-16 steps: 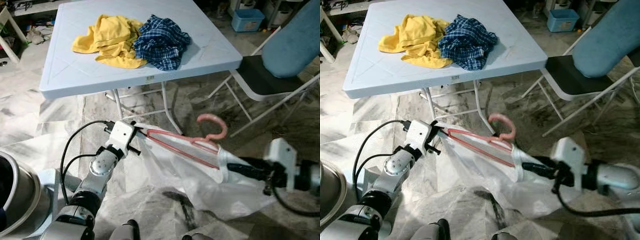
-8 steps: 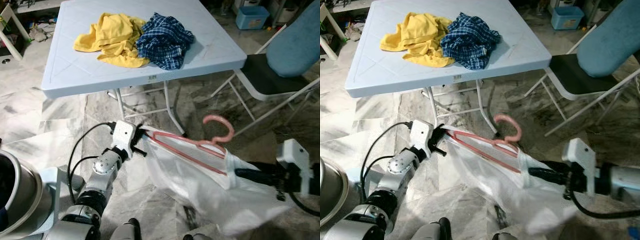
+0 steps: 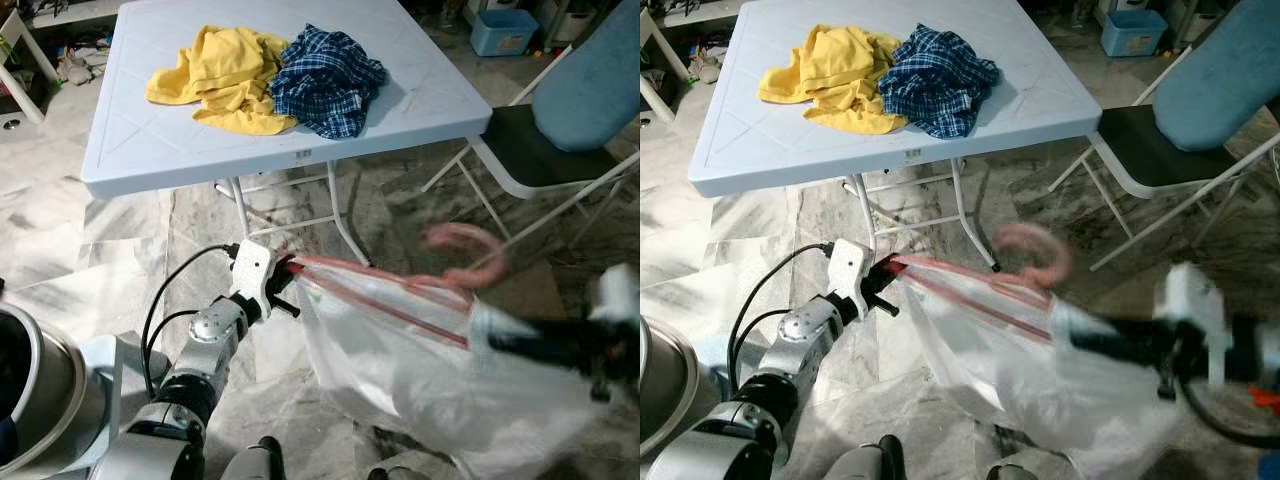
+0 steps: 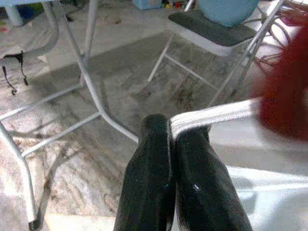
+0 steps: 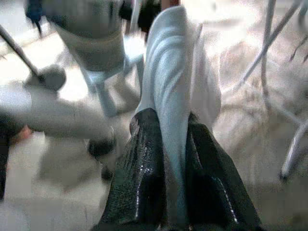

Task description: Hang hanger

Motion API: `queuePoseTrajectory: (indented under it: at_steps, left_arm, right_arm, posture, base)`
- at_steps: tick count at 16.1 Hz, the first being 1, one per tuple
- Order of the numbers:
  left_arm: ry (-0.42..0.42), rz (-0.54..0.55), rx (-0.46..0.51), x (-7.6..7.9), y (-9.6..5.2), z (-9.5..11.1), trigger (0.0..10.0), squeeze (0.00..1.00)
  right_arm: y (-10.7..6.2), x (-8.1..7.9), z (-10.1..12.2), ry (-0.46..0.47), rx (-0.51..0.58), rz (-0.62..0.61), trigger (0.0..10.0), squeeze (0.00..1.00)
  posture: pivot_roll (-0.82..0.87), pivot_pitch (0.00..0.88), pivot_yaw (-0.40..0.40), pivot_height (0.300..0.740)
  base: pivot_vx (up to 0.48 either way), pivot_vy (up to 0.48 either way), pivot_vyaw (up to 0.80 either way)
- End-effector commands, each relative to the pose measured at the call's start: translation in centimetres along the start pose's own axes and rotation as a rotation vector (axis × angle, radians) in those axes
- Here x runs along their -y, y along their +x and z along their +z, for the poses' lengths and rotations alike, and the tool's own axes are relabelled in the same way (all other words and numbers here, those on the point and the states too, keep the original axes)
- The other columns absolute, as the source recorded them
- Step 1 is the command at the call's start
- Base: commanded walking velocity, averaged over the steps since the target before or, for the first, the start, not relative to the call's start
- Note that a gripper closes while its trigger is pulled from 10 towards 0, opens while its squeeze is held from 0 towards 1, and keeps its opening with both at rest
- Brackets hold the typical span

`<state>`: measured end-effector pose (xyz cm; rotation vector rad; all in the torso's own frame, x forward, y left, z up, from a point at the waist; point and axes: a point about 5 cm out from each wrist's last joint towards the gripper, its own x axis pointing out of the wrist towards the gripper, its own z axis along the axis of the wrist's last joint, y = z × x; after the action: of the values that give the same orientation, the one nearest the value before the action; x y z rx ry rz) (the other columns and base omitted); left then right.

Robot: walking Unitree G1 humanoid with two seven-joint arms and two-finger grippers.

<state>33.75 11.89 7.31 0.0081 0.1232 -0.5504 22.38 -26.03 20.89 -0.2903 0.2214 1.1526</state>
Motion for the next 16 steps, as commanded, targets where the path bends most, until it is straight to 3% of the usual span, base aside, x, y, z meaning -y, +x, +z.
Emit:
queuePoseTrajectory:
  at_steps: [1,2,4,5,6,7,8,10,12,14,15,16]
  left_arm:
    - [-0.103,0.201,-0.108,-3.7,-3.3,-2.8,0.0,0.0]
    - [-0.118,0.187,-0.109,-3.0,-3.2,-3.2,0.0,0.0]
    - [-0.135,0.173,-0.107,-2.4,-3.1,-3.5,0.0,0.0]
    - [-0.149,0.147,-0.105,-1.4,-2.9,-4.0,0.0,0.0]
    - [-0.15,0.134,-0.104,-0.9,-2.9,-4.1,0.0,0.0]
    - [-0.123,0.085,-0.1,0.3,-2.7,-4.4,0.0,0.0]
    - [-0.092,0.058,-0.102,0.8,-2.6,-4.4,0.0,0.0]
    - [-0.054,0.032,-0.09,1.5,-2.4,-4.3,0.0,0.0]
    - [-0.017,0.002,-0.106,2.1,-2.3,-4.5,0.0,0.0]
    - [0.046,-0.003,-0.129,2.4,-2.4,-4.8,10.0,0.0]
    - [0.072,0.012,-0.135,2.2,-2.6,-4.9,10.0,1.0]
    - [0.072,0.012,-0.135,2.2,-2.6,-4.9,10.0,1.0]
  right_arm:
    - [-2.1,1.0,2.8,-0.052,0.171,-0.086,10.0,0.0]
    - [-1.8,1.8,2.5,-0.039,0.255,-0.17,10.0,0.0]
    - [-0.9,2.5,2.1,-0.023,0.313,-0.251,10.0,0.0]
    - [1.2,3.0,1.4,0.0,0.344,-0.349,10.0,0.0]
    - [2.3,3.2,1.2,0.007,0.35,-0.398,10.0,0.0]
    - [5.4,4.1,0.7,0.063,0.395,-0.536,10.0,0.0]
    - [6.9,4.6,0.7,0.095,0.435,-0.618,10.0,0.0]
    - [9.8,4.8,0.5,0.158,0.5,-0.7,10.0,0.0]
    - [12.9,4.1,0.6,0.186,0.514,-0.665,10.0,0.0]
    - [14.4,3.5,0.5,0.127,0.447,-0.596,10.0,0.0]
    - [14.4,3.3,0.2,0.066,0.393,-0.553,10.0,0.0]
    - [14.4,3.3,0.2,0.066,0.393,-0.553,10.0,0.0]
  posture:
    - [-0.1,0.194,0.045,0.74]
    - [-0.09,0.193,0.044,0.74]
    - [-0.09,0.193,0.042,0.74]
    - [-0.09,0.193,0.04,0.74]
    - [-0.09,0.193,0.04,0.74]
    - [-0.09,0.193,0.04,0.74]
    - [-0.1,0.192,0.04,0.74]
    - [-0.09,0.192,0.04,0.74]
    - [-0.09,0.189,0.039,0.74]
    - [-0.07,0.188,0.036,0.74]
    - [-0.07,0.187,0.032,0.74]
    - [-0.07,0.187,0.032,0.74]
  base:
    - [0.0,0.0,0.0]
    - [0.0,0.0,0.0]
    - [0.0,0.0,0.0]
    - [0.0,0.0,0.0]
    - [0.0,0.0,0.0]
    - [0.0,0.0,0.0]
    - [0.0,0.0,0.0]
    - [0.0,0.0,0.0]
    - [0.0,0.0,0.0]
    - [0.0,0.0,0.0]
    - [0.0,0.0,0.0]
    - [0.0,0.0,0.0]
